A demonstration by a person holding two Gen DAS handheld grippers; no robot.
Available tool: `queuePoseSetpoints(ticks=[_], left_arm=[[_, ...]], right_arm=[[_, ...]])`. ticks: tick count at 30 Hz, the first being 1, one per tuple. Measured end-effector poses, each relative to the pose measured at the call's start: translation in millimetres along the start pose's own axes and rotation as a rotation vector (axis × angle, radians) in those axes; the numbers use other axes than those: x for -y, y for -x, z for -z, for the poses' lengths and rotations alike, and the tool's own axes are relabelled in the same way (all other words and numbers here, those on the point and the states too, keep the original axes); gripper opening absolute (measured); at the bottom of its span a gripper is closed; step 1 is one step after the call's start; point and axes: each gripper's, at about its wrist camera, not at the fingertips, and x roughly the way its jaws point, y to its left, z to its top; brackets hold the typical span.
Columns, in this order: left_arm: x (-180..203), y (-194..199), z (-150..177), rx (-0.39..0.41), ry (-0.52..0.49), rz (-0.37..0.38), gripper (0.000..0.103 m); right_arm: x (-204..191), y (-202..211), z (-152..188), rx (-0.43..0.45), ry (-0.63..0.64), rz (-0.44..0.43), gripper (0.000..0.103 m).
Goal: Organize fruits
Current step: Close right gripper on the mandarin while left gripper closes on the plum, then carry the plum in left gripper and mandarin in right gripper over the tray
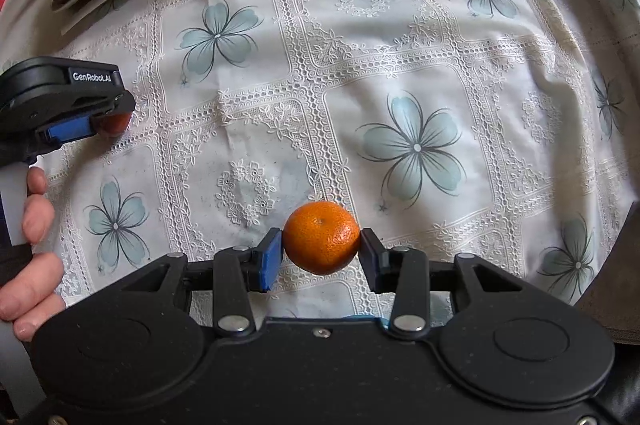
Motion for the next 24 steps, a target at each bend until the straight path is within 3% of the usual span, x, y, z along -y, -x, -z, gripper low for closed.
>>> queuePoseSetpoints(ticks=[13, 24], left_arm=[[0.0, -5.1, -0.8, 0.008, 0.0, -0.04, 0.039], [-11.6, 55.2, 41.9, 0.012, 0.003, -0.039, 0.039]], right_arm=[[2.2, -0.1, -0.6, 0.001, 0.0, 0.005, 0.05], [5.0, -6.2, 2.1, -0.004, 0.013, 0.028, 0.049]])
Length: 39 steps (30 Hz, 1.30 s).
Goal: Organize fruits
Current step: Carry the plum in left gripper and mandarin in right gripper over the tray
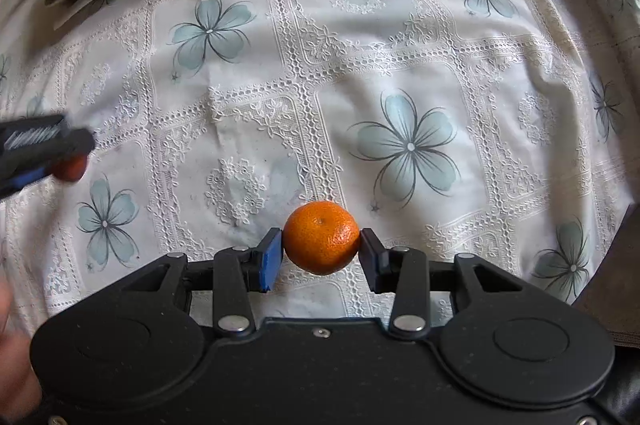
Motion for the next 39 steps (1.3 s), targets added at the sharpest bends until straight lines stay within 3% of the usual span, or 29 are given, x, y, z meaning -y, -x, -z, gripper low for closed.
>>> queuePoseSetpoints(ticks=[7, 14, 25, 34, 39], left_arm=[[-9.7, 34.1, 53.3, 0.022, -0.02, -0.029, 0.039], [-21.4, 63.5, 112.0, 0.028, -0.039, -0.025, 0.039], [-36.3, 90.2, 176.6, 0.023, -0.04, -0.021, 0.039], [-40.0, 105.2, 209.2, 0.04, -0.043, -0.016, 0.039], [-40.9, 111.6, 220.6, 0.051, -0.041, -0.018, 0.039]], right_arm=[[3.9, -7.0, -0.5, 0.009, 0.012, 0.017, 0.049], [-0.3, 2.2, 15.0, 0.095, 0.07, 0.0, 0.049], [6.8, 39.0, 86.4, 0.264, 0.105, -0.107, 0.049], [19.9, 57.0, 151.1, 0.39, 0.159, -0.077, 0.049], [31.6, 70.7, 182.4, 0.452, 0.165, -0.121, 0.049]])
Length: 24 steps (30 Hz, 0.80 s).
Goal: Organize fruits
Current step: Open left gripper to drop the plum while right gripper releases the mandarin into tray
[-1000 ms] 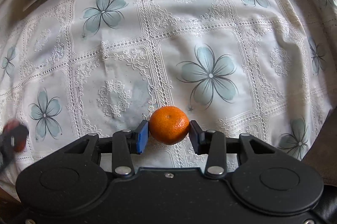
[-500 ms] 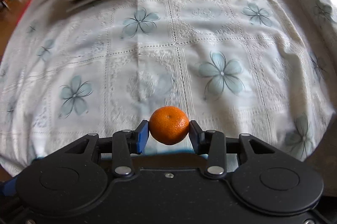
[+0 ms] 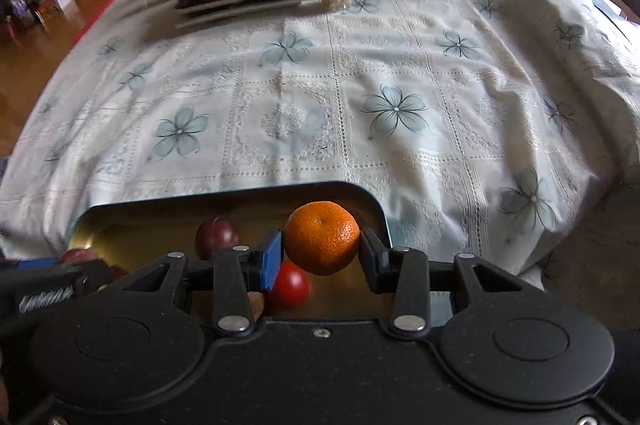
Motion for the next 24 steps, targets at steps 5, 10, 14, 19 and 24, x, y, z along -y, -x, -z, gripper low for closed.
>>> queuePoseSetpoints(ticks=[5, 10, 14, 19, 24], left_arm=[[1.3, 0.9, 3.2, 0.005, 0.008, -0.003, 0.039], [3.4, -8.1, 0.8, -0.014, 0.015, -0.007, 0.039], [5.2, -15.7, -3.8, -0.023, 0.01, -0.016, 0.039], [8.3, -25.7, -10.6, -0.031, -0.003, -0.02, 0.04], [8.7, -33.9, -15.5, -0.042, -0.01, -0.007, 0.041]], right_arm=[[-2.9, 16.1, 19.4, 0.03, 0.027, -0.034, 0.05], [-15.0, 18.0, 29.3, 0.032, 0.097, -0.027, 0.05], [-20.6, 15.0, 30.5, 0.008, 0.129, -0.036, 0.05], [-23.6, 8.2, 32.1, -0.046, 0.135, -0.049, 0.05], [-24.8, 5.2, 32.2, -0.076, 0.139, -0.04, 0.05]])
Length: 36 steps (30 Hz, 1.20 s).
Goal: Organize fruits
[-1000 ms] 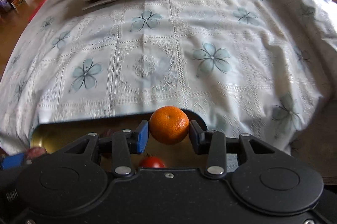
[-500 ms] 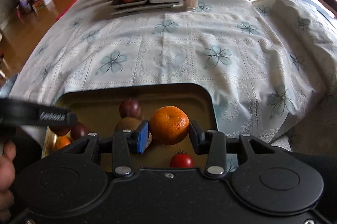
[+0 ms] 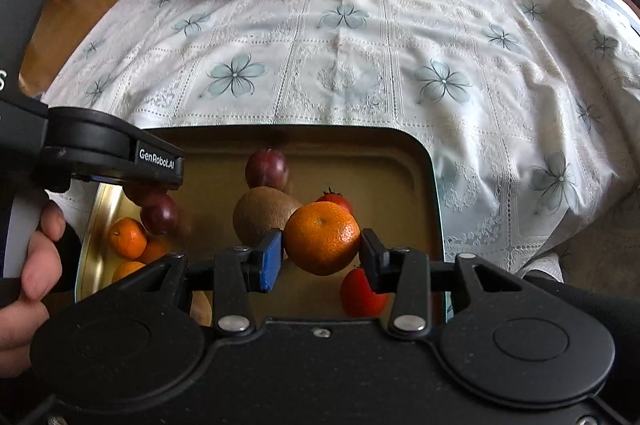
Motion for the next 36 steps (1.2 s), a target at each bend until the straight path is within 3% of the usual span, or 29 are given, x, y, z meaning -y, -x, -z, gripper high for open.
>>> queuePoseSetpoints(ticks=[16, 30, 36], left_arm=[[-10.5, 18.2, 16.6, 0.04, 0.015, 0.002, 0.041], [-19.8, 47.4, 86.1, 0.117, -0.004, -0.035, 0.041], [-24.8, 53.4, 115.1, 0.156, -0.001, -0.018, 0.041]], right_arm=[[1.2, -3.0, -0.1, -0.016, -0.007, 0.034, 0.05], [-5.0, 10.9, 21.5, 0.025, 0.007, 0.088, 0.05], [-8.7, 17.7, 35.4, 0.034, -0.001, 0.107, 0.05]])
